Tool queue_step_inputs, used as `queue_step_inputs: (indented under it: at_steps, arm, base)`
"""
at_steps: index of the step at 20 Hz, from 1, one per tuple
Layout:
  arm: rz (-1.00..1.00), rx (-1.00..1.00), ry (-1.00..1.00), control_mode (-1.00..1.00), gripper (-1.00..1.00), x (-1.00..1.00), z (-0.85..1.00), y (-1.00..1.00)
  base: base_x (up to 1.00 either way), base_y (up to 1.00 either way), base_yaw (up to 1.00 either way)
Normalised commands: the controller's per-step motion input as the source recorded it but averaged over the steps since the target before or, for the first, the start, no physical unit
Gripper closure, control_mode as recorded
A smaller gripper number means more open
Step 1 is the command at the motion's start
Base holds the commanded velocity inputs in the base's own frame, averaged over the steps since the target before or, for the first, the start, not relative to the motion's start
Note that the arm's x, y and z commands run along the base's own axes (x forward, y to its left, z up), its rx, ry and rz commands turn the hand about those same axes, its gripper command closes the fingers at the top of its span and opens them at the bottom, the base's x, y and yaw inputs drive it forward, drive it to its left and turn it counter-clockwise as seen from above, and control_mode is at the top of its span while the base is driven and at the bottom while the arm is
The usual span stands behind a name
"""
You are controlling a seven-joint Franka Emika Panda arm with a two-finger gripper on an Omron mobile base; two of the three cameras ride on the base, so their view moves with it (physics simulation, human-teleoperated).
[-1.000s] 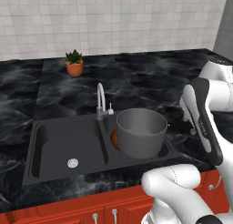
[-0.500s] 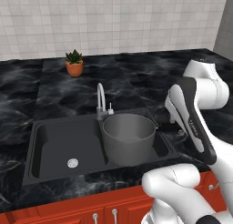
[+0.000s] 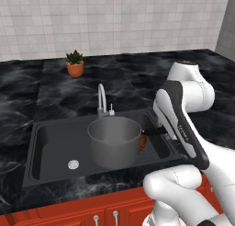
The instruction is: Place the saucepan in the left basin and the bowl in the right basin of the sink.
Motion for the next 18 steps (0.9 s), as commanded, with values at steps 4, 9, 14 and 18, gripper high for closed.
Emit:
queue_step_inputs:
  at_steps: [4, 9, 14, 18]
  arm:
    - [-0.13, 0.0, 0.04, -1.0, 1.0, 0.01, 0.0, 0.53]
    - [-0.2, 0.0, 0.05, -1.0, 1.0, 0.05, -0.01, 0.53]
    - [-0.21, 0.0, 0.06, -1.0, 1.0, 0.12, -0.04, 0.51]
    - [-0.19, -0.09, 0.06, -1.0, 1.0, 0.15, -0.1, 0.48]
  base:
    - [0.0, 0.0, 0.0]
    - [0.0, 0.0, 0.0]
    - [0.0, 0.0, 0.0]
    - [0.0, 0.0, 0.0]
